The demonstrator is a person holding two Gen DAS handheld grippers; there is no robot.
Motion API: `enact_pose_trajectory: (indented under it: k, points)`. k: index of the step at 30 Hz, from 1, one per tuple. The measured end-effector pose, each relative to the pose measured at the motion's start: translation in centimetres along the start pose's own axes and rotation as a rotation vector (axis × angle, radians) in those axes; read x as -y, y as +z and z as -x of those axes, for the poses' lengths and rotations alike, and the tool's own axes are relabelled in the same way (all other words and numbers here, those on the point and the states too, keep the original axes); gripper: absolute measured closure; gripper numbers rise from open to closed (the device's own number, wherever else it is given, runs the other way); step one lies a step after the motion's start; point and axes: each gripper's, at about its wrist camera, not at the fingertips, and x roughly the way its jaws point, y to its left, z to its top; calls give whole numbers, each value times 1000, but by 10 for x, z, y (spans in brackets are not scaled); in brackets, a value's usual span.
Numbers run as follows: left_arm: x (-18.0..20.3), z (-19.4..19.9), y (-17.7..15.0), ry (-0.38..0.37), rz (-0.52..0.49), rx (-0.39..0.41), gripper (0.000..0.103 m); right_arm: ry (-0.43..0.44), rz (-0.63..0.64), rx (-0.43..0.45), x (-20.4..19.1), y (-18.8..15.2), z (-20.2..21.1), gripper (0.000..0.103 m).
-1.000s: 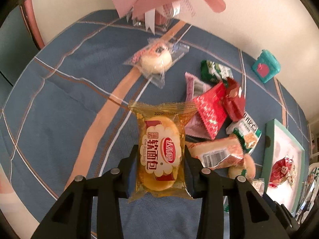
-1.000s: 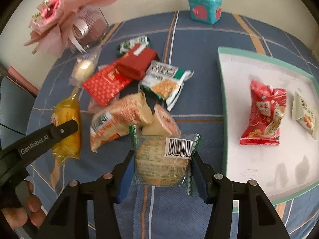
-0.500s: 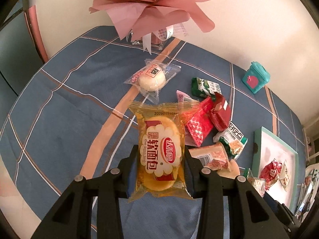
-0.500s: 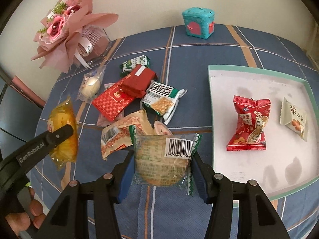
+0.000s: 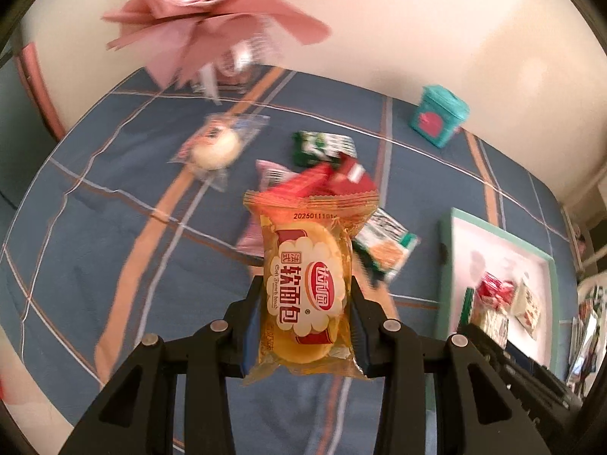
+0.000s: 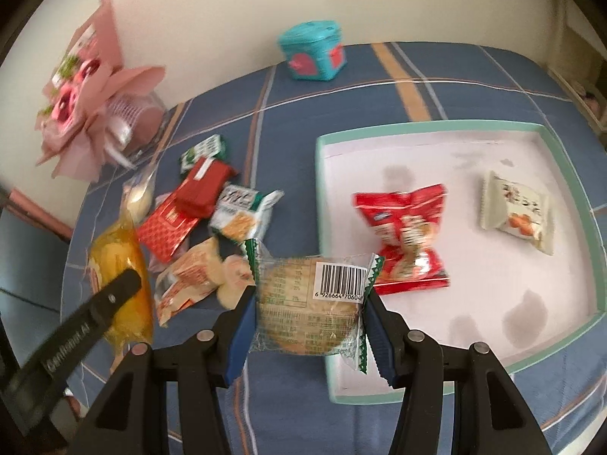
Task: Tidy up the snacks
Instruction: 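Lift and carry the bread bag and cookie pack over the white tray with both tools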
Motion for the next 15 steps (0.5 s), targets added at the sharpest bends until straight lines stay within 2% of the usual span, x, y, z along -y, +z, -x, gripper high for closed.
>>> enact_pose_trajectory:
  k: [15]
  points:
    - [95, -1, -29, -59, -216, -23, 62, -75, -210, 19, 94, 14, 15, 46]
